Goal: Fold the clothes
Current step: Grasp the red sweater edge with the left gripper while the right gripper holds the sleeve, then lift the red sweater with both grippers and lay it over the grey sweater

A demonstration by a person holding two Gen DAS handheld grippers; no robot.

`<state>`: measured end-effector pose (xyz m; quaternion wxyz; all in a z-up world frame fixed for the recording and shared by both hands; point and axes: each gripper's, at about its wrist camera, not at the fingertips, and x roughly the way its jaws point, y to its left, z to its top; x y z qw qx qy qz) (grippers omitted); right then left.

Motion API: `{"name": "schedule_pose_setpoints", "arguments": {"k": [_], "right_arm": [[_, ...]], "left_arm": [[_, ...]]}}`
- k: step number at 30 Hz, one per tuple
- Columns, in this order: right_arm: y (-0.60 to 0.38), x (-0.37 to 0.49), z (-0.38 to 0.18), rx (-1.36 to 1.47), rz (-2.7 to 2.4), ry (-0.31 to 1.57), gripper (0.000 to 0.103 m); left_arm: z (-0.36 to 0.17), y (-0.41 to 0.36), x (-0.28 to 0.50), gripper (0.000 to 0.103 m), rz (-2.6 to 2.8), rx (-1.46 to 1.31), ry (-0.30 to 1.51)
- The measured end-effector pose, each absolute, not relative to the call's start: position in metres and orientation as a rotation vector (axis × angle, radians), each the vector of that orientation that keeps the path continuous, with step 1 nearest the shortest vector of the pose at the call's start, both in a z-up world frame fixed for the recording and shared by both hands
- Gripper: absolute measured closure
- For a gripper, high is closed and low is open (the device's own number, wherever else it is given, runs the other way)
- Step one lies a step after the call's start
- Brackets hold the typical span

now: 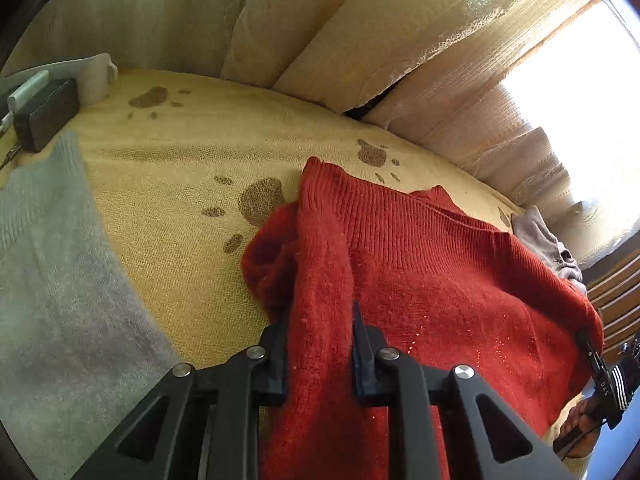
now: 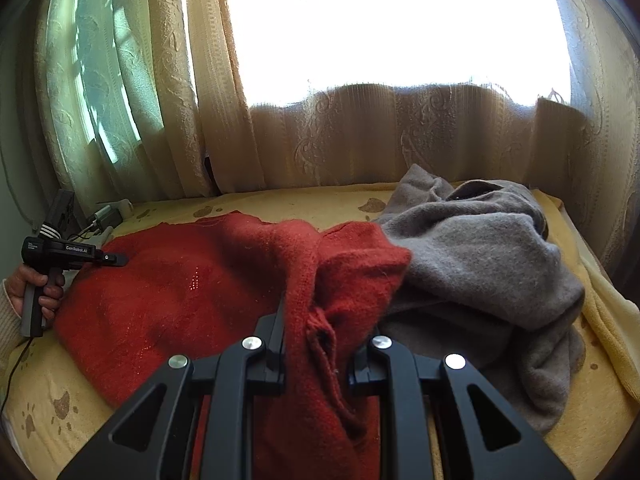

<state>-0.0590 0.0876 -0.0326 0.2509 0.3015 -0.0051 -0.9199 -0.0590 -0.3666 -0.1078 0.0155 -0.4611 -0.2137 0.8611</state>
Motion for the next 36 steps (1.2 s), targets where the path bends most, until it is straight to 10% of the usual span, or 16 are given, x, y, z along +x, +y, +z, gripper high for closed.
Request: {"name": "schedule_pose_setpoints", "arguments": {"k": [5, 10, 15, 17, 22, 36], "right_arm": [[0.089, -0.061, -0.036, 0.827, -2.502, -0.032, 0.08], [0.092, -0.068, -0.041, 0.858, -2.482, -0.069, 0.079], [0.089, -0.087, -0.055, 0.957, -2.419, -0.112, 0.056], [0.088, -0.094, -0.059, 0.989, -2.391, -0.133, 0.056], [0.088, -0.092, -0.054, 0.957, -2.386, -0.166, 0.076], [0.097, -0.034, 0.053, 0.592, -2.342, -0.321, 0.081]], "left_arm": [[-0.105, -0.351, -0.064, 0.077, 2.746, -1.468, -0.496], [-0.108, -0.336, -0.075, 0.007, 2.603, -1.411, -0.416], [-0.113, -0.298, -0.084, 0.001, 2.696, -1.506, -0.14], [-0.11, -0.304, -0.084, 0.004, 2.705, -1.502, -0.223], [-0.102, -0.338, -0.068, 0.077, 2.689, -1.443, -0.603], [0.049, -0.327, 0.01, 0.083, 2.657, -0.893, -0.749]]}}
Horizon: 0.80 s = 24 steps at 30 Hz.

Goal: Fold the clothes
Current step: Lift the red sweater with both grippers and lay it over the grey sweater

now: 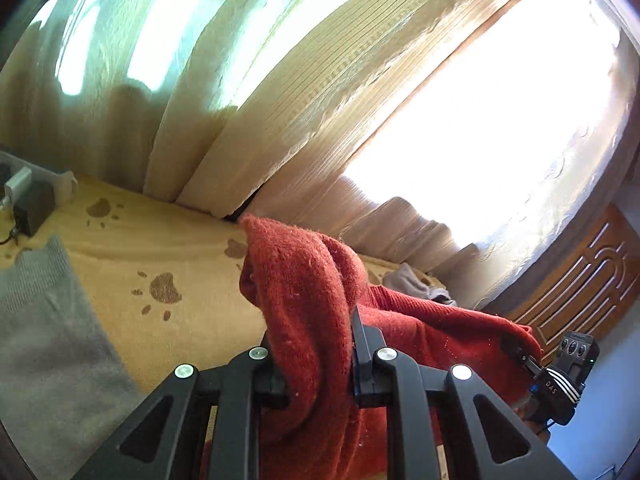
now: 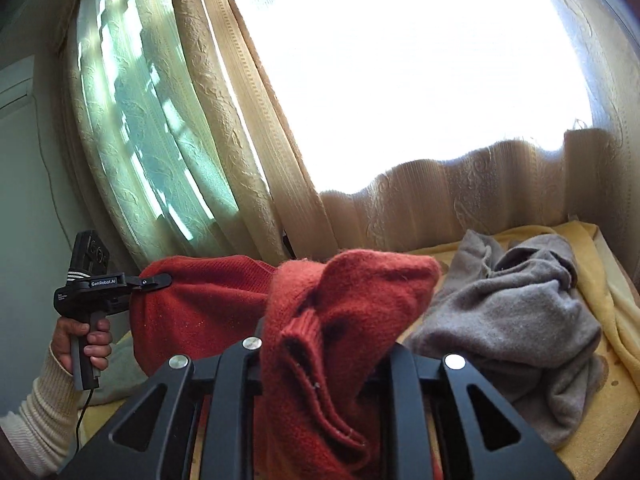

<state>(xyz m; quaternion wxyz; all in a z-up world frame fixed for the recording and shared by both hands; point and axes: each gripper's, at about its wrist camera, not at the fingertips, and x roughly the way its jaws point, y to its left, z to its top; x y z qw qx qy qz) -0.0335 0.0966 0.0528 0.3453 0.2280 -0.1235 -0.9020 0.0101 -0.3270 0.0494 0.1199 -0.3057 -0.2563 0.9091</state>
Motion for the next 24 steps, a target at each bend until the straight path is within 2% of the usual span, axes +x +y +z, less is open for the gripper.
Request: {"name": "schedule_pose_setpoints", "arguments": {"k": [4, 13, 24], "right_arm": [[0.099, -0.027, 0.085, 0.535, -2.332, -0.346, 0.081], [0.019, -0.005, 0.139, 0.461, -2.225, -0.196, 0.081], [-0.207, -0.025, 0.11, 0.583, -1.892, -0.163, 0.081]], "left_arm": [[0.082, -0.339, 0.043, 0.083, 2.672, -0.808, -0.749], [0.128, -0.404, 0.148, 0.083, 2.835, -0.676, -0.735], [0.126, -0.551, 0.288, 0.082, 3.182, -0.711, -0.993]]}}
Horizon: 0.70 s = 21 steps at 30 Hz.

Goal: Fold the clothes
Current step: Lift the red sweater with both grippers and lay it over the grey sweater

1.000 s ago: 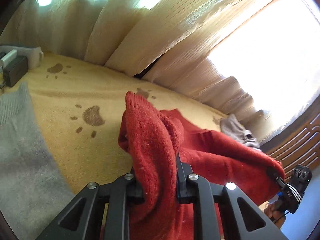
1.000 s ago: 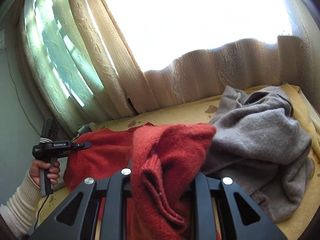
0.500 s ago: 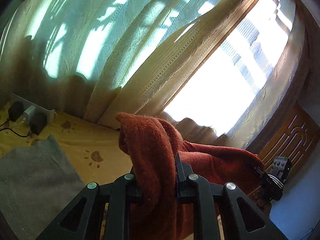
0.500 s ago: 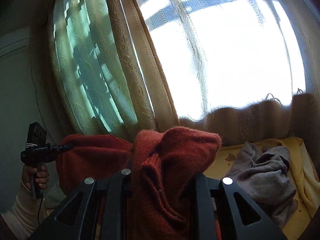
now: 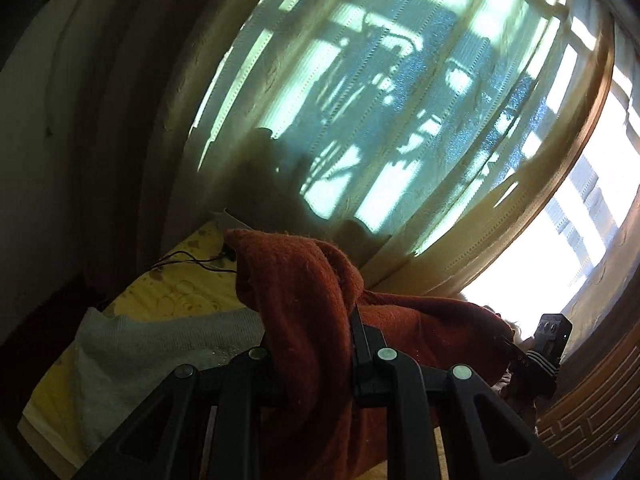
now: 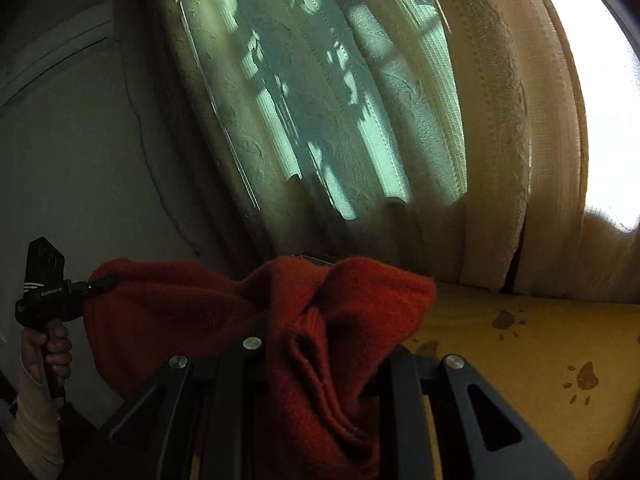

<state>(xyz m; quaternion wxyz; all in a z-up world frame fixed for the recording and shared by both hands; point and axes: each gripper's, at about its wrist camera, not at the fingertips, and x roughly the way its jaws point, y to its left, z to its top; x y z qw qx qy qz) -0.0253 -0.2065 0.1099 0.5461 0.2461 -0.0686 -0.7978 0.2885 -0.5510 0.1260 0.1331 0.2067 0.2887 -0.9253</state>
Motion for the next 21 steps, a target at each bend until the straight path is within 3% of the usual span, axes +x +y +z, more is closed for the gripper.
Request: {"name": "schedule_pose_setpoints", "arguments": {"k": [4, 7, 8, 10, 12, 16, 21], "right_arm": [[-0.282, -0.03, 0.097, 0.601, -1.819, -0.133, 0.081], [-0.335, -0.042, 0.064, 0.711, -1.794, -0.059, 0.078], [-0.353, -0.045, 0.05, 0.742, -1.812, 0.005, 0.071], [-0.381, -0.051, 0.013, 0.811, -1.861, 0.168, 0.039], [-0.389, -0.056, -0.022, 0.889, -1.866, 0.267, 0.019], [-0.357, -0.068, -0.054, 0.939, -1.841, 0.257, 0.018], [-0.307, -0.076, -0.045, 0.907, -1.808, 0.142, 0.016]], "left_arm": [[0.113, -0.591, 0.317, 0.082, -2.571, 0.624, 0.803], [0.068, -0.629, 0.322, 0.076, -2.406, 0.745, 0.863], [0.043, -0.642, 0.318, 0.072, -2.335, 0.825, 0.872], [-0.014, -0.666, 0.311, 0.06, -2.15, 0.994, 0.879], [-0.063, -0.681, 0.313, 0.06, -1.999, 1.092, 0.888], [-0.081, -0.683, 0.33, 0.06, -2.053, 0.975, 0.971], [-0.058, -0.669, 0.343, 0.06, -2.099, 0.868, 0.91]]}}
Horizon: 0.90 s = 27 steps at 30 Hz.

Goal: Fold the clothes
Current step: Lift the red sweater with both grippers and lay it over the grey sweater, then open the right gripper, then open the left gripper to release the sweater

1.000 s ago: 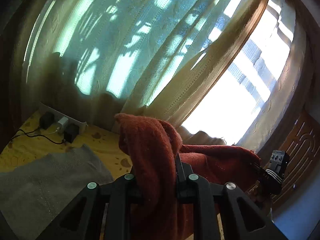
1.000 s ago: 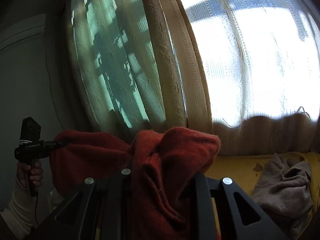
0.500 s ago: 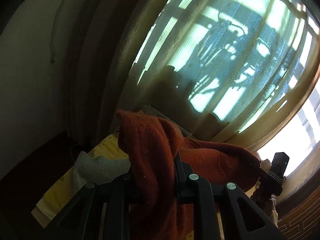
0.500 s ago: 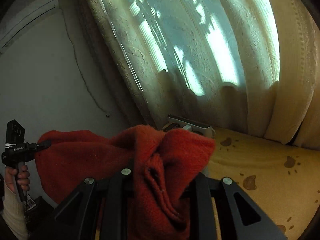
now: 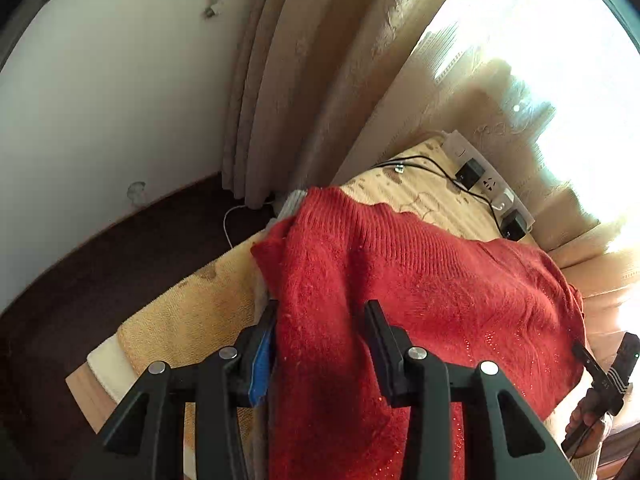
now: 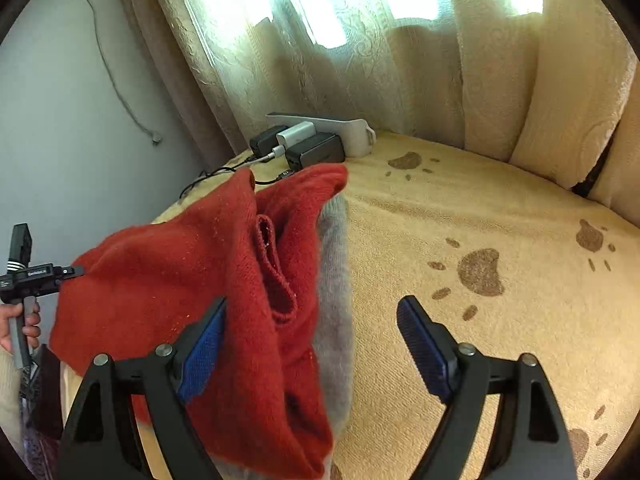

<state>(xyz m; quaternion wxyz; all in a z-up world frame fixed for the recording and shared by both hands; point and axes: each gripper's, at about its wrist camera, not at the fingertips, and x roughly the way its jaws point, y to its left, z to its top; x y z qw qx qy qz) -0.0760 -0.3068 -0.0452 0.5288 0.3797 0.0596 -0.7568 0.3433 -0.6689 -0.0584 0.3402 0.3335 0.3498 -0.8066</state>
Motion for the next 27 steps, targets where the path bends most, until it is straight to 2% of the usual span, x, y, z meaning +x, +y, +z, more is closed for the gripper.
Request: {"name": "schedule_pose_setpoints", "arguments": {"k": [6, 12, 14, 15, 16, 18, 20, 22, 24, 27], "right_arm": [[-0.267, -0.061, -0.041, 0.852, -1.786, 0.123, 0.016], [-0.281, -0.046, -0.043, 0.841, -1.712, 0.19, 0.017], [-0.291, -0.039, -0.047, 0.85, -1.687, 0.213, 0.033], [-0.295, -0.035, -0.049, 0.857, -1.68, 0.227, 0.057], [-0.3, -0.031, -0.051, 0.865, -1.673, 0.24, 0.076], [-0.305, -0.024, -0.051, 0.87, -1.671, 0.26, 0.092], [-0.302, -0.022, -0.044, 0.871, -1.675, 0.24, 0.093], [-0.29, -0.021, -0.03, 0.87, -1.641, 0.166, 0.093], [-0.275, -0.019, -0.013, 0.864, -1.598, 0.09, 0.093], [-0.257, -0.008, -0.008, 0.884, -1.563, 0.08, 0.094]], "left_arm": [[-0.038, -0.629, 0.377, 0.06, -2.167, 0.714, 0.866], [-0.063, -0.568, 0.377, 0.06, -2.251, 0.865, 0.754], [-0.071, -0.553, 0.368, 0.06, -2.241, 0.892, 0.642], [-0.075, -0.547, 0.364, 0.06, -2.228, 0.903, 0.579], [-0.079, -0.544, 0.36, 0.06, -2.211, 0.914, 0.531], [-0.086, -0.546, 0.355, 0.059, -2.191, 0.92, 0.505], [-0.09, -0.556, 0.359, 0.059, -2.188, 0.903, 0.569], [-0.09, -0.56, 0.362, 0.05, -2.16, 0.906, 0.597], [-0.089, -0.561, 0.366, 0.049, -2.136, 0.917, 0.597], [-0.087, -0.56, 0.375, 0.047, -2.099, 0.926, 0.565]]}}
